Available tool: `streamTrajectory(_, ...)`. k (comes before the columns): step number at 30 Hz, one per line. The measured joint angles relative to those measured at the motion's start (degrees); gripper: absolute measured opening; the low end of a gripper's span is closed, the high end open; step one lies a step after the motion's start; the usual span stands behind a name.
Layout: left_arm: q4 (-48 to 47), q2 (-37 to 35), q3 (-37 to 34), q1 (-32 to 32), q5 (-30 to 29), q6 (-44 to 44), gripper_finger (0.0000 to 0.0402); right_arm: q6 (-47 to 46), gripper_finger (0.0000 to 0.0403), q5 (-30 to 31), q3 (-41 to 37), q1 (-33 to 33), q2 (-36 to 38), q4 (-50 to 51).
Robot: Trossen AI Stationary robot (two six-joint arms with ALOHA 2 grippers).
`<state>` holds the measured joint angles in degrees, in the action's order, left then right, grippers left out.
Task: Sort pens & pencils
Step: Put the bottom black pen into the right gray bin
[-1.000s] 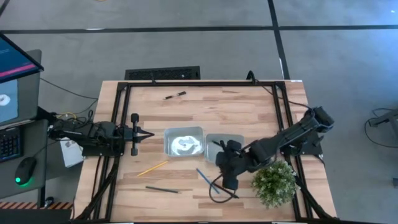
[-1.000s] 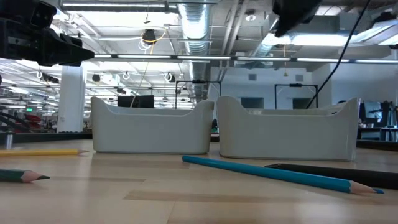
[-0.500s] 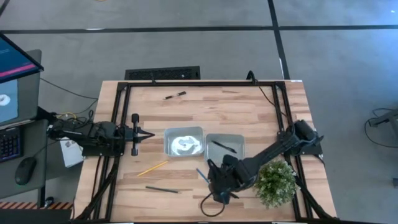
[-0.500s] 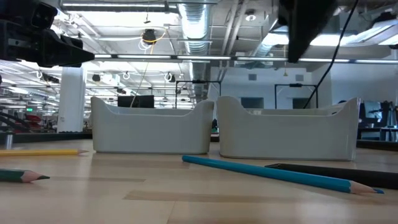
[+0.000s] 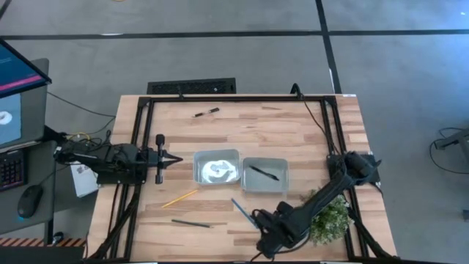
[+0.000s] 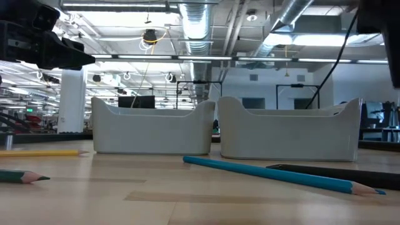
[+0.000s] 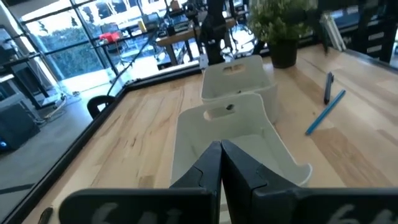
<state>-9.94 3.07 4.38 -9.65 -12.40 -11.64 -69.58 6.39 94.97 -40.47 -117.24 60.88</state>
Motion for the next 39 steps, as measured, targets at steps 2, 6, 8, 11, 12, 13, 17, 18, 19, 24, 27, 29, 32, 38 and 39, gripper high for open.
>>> streamTrajectory(2, -0.06, 0.48, -0.02, -0.02, 0.04, 0.92, 0.0, -1.2, 0.0244, -0.08, 0.19, -0.22, -1.04, -0.56)
streamTrajectory(6, -0.06, 1.04, 0.0, -0.02, 0.06, 2.32, 0.0, -2.28, 0.0244, -3.63, -0.01, 0.03, -4.84, -0.09)
streamTrajectory(8, -0.06, 1.15, 0.0, -0.02, 0.09, 2.89, 0.0, -2.45, 0.0244, -5.97, 0.04, 0.26, -6.48, -0.88)
streamTrajectory(11, -0.06, 1.64, 0.0, 0.0, 0.05, 2.93, 0.0, -2.11, 0.0244, -7.65, 0.06, 0.29, -8.83, -2.28)
streamTrajectory(12, -0.06, 1.64, 0.0, -0.02, 0.07, 2.93, 0.0, -1.97, 0.0244, -7.66, 0.09, 0.21, -9.47, -2.85)
streamTrajectory(13, -0.04, 1.64, 0.0, -0.01, 0.03, 2.96, 0.0, -1.54, 0.0244, -7.75, 0.19, 0.12, -9.62, -3.07)
streamTrajectory(17, -0.06, 1.81, 0.0, 0.0, 0.06, 4.1, 0.0, -0.98, 0.0244, -7.86, 0.32, -0.06, -10.22, -3.37)
streamTrajectory(18, -0.03, 1.77, 0.0, 0.0, 0.07, 4.31, 0.0, -0.9, 0.0244, -7.88, 0.33, -0.04, -10.23, -3.39)
streamTrajectory(19, -0.04, 1.8, 0.0, 0.0, 0.11, 4.5, 0.0, -0.91, 0.0244, -7.84, 0.33, -0.04, -10.25, -3.39)
streamTrajectory(24, -0.04, 1.82, 0.0, 0.0, 0.12, 4.9, 0.0, -0.46, 0.0244, -7.82, 0.28, -0.06, -10.26, -3.54)
streamTrajectory(27, -0.04, 1.82, 0.0, 0.0, 0.11, 4.9, 0.0, -0.46, 0.0244, -7.82, 0.26, -0.23, -10.3, -3.58)
streamTrajectory(29, -0.04, 1.82, 0.0, 0.0, 0.13, 4.9, 0.0, -0.49, 0.0244, -7.62, 0.23, -0.28, -10.31, -3.58)
streamTrajectory(32, -0.04, 1.82, 0.0, 0.0, 0.11, 4.64, 0.0, -1.92, 0.0244, -7.63, 0.23, -0.28, -10.35, -3.27)
streamTrajectory(38, -0.04, 1.82, 0.0, 0.0, 0.09, 4.59, 0.0, -2.41, 0.0244, -7.62, 0.23, -0.28, -10.4, -3.03)
streamTrajectory(39, -0.04, 1.82, 0.0, 0.0, 0.09, 4.59, 0.0, -2.43, 0.0244, -7.64, 0.21, -0.28, -10.41, -3.02)
